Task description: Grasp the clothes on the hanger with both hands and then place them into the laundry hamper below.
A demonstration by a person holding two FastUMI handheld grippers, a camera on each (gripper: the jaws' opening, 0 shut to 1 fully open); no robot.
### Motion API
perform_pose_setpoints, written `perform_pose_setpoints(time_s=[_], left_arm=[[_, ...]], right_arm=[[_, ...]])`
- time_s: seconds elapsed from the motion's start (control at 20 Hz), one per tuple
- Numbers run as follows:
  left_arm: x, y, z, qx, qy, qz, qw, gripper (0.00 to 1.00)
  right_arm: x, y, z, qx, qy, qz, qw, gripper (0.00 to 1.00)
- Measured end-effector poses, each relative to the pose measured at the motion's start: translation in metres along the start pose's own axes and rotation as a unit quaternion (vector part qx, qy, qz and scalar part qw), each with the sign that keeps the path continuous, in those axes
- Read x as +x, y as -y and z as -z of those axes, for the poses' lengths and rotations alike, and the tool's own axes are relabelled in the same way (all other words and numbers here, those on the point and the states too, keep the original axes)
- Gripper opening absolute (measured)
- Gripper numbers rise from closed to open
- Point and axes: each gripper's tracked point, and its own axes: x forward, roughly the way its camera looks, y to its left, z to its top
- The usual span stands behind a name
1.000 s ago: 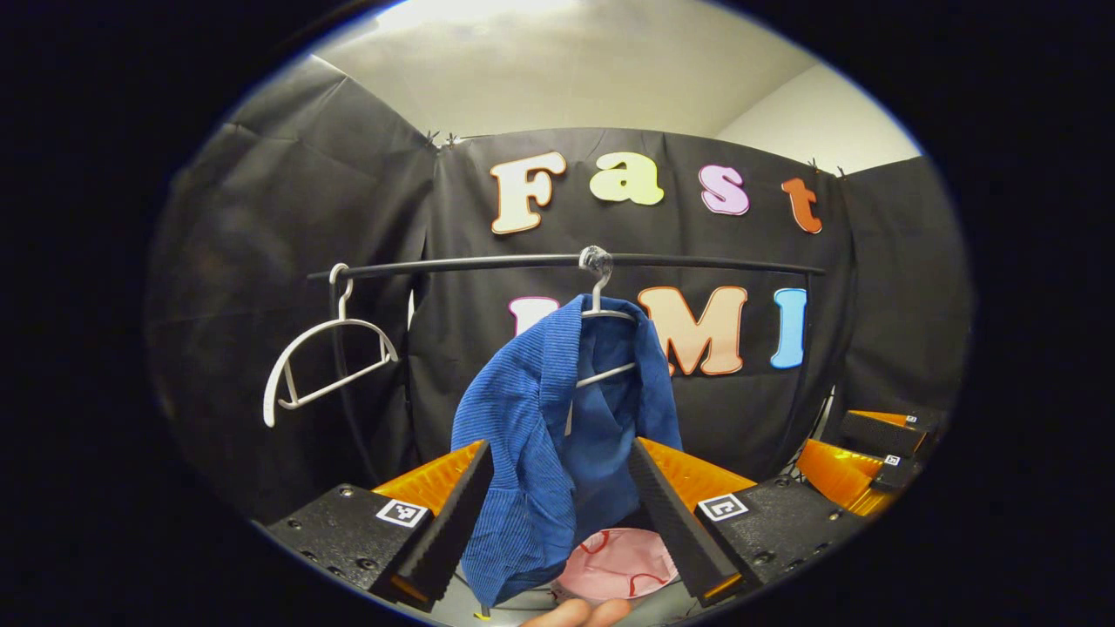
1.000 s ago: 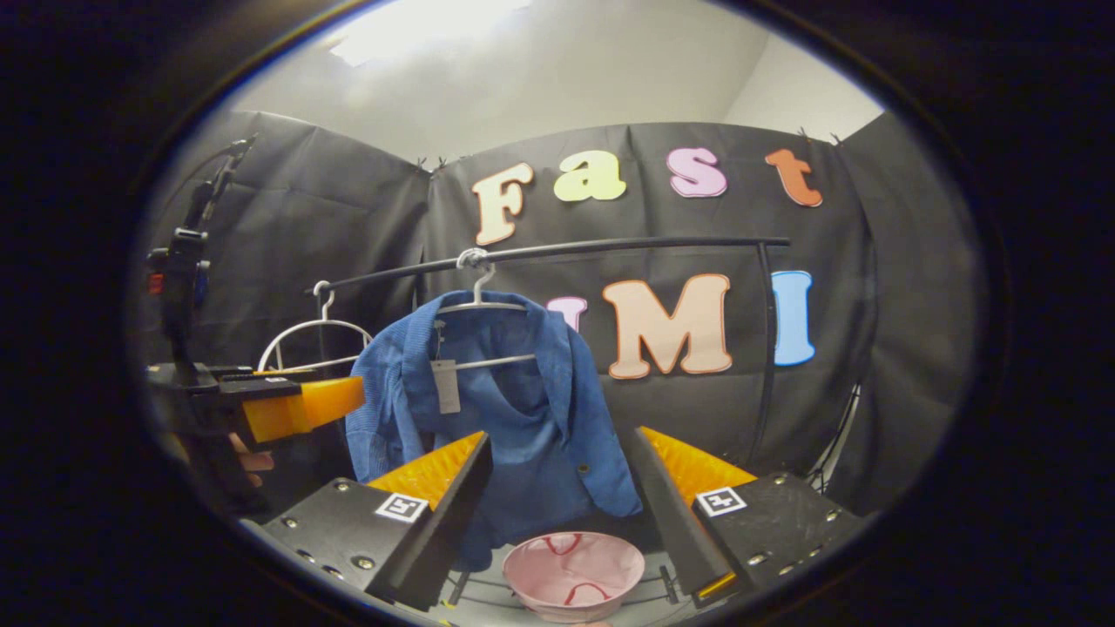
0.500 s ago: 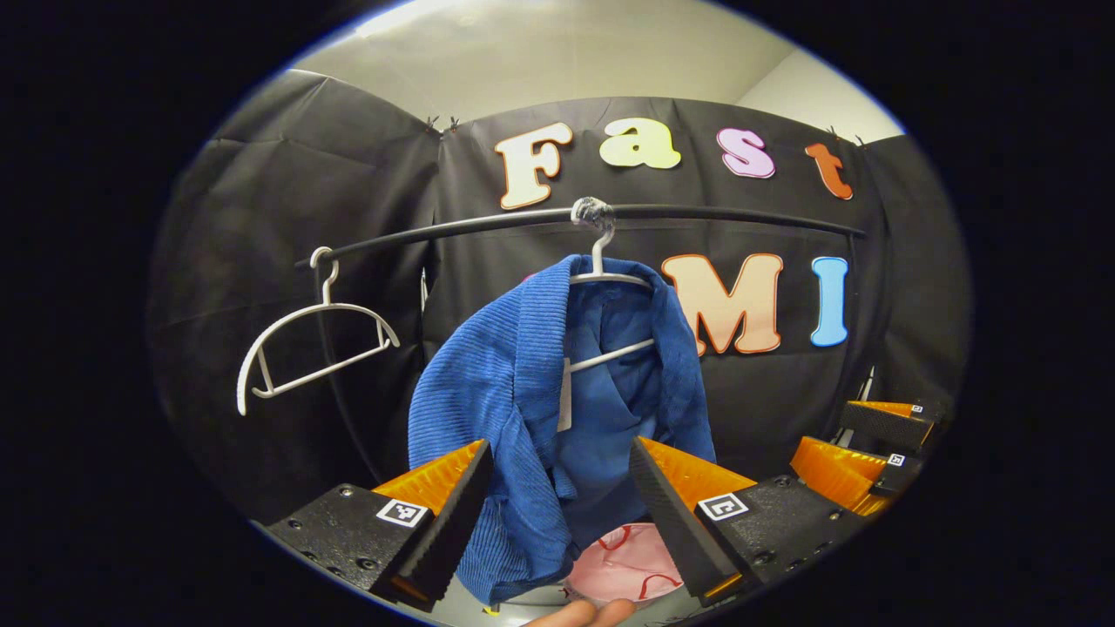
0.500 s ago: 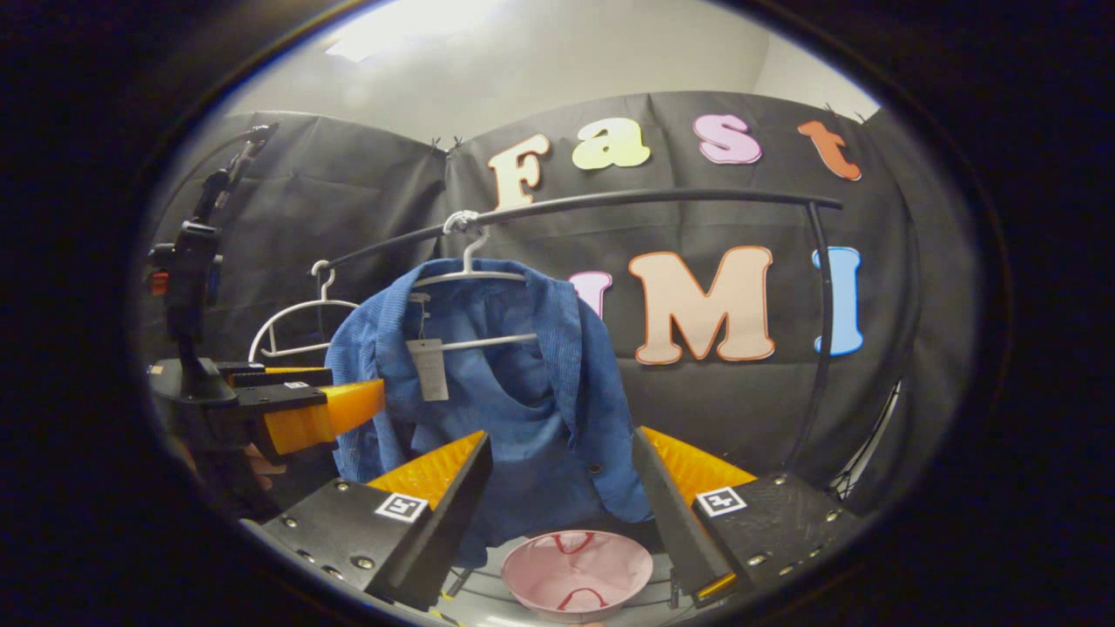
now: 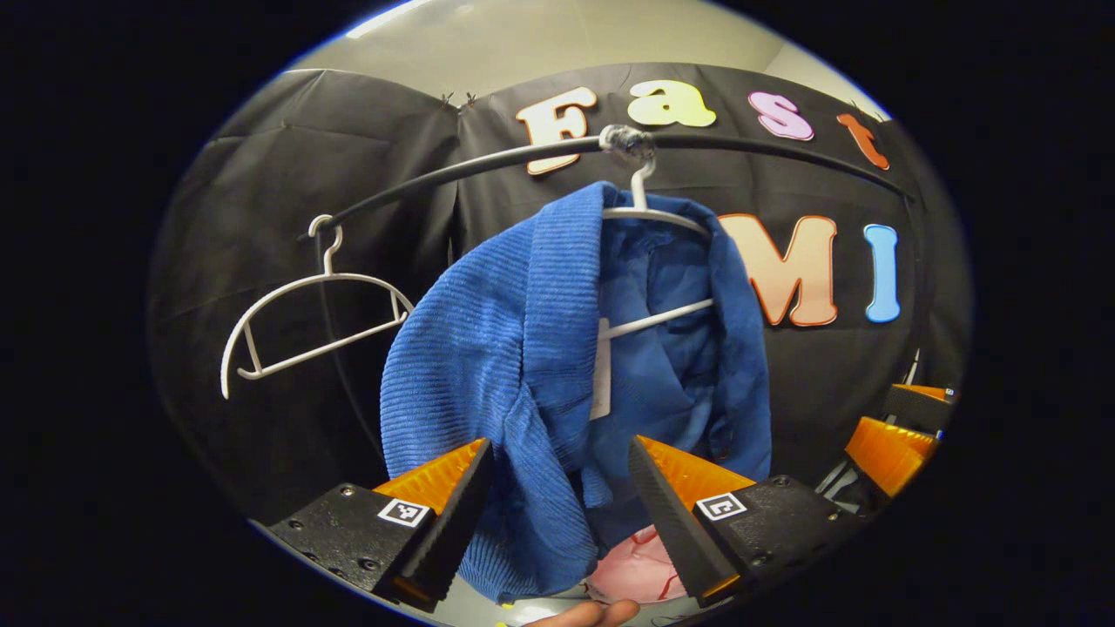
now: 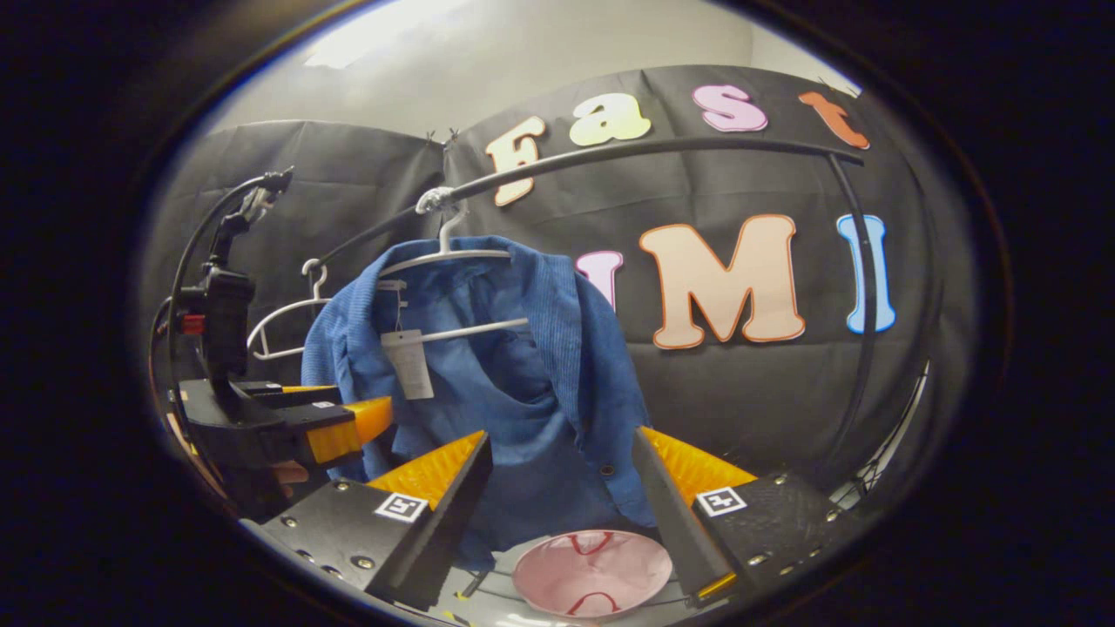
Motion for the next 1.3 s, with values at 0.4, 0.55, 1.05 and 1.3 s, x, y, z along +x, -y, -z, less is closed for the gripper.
perform_pose_setpoints(time_s=[0.4, 0.55, 1.05, 1.3], left_arm=[[0.027, -0.015, 0.008, -0.001, -0.016, 0.01, 1.0, 0.76], [0.033, -0.016, 0.007, -0.004, -0.018, 0.013, 1.0, 0.51], [0.026, -0.021, 0.008, -0.061, -0.044, 0.055, 0.996, 0.09], [0.026, -0.023, 0.008, -0.047, -0.04, 0.052, 0.997, 0.0]], right_arm=[[0.067, -0.004, -0.001, 0.013, -0.01, -0.017, 1.0, 0.96], [0.086, 0.001, -0.002, 0.017, -0.014, -0.016, 1.0, 0.93], [0.164, 0.021, -0.011, 0.027, -0.016, 0.014, 0.999, 0.93], [0.197, 0.014, -0.016, 0.033, -0.013, 0.003, 0.999, 0.93]])
